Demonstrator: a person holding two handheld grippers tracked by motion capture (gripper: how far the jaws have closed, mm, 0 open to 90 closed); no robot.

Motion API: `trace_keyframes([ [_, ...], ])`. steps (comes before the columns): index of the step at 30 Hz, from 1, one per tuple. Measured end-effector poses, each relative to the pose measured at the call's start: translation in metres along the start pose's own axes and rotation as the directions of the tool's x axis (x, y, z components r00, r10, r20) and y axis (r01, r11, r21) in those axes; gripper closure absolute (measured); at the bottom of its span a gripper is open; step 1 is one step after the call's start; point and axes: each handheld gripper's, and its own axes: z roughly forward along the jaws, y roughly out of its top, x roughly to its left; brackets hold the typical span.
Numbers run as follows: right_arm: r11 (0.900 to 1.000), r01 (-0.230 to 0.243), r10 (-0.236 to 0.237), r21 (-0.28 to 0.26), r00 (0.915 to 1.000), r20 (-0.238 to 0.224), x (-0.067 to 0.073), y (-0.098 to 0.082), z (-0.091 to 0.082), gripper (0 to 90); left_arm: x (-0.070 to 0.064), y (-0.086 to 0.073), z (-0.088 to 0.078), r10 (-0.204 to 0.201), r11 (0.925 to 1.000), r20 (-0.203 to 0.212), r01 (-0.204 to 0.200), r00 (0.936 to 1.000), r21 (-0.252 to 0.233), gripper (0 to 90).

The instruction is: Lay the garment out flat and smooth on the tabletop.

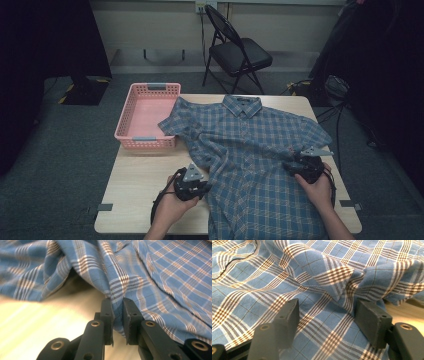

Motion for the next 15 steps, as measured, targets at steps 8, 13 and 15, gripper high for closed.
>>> trace_keyframes([
  [8,1.0,-0.001,0.001,-0.002,1.0,0.001,0.0,0.0,0.0,35.9,0.019,-0.003,0.001,-0.078,0.9939,-0.042,0.075,0.996,-0.081,57.4],
  [13,1.0,-0.001,0.001,-0.001,1.0,0.001,0.0,0.0,0.0,35.8,0.026,0.001,0.022,-0.134,0.9824,0.044,0.138,0.99,-0.125,60.3],
  [15,1.0,-0.001,0.001,-0.001,1.0,0.001,0.0,0.0,0.0,35.8,0.022,0.009,0.029,-0.113,0.9832,0.091,0.124,0.9894,-0.134,70.2],
])
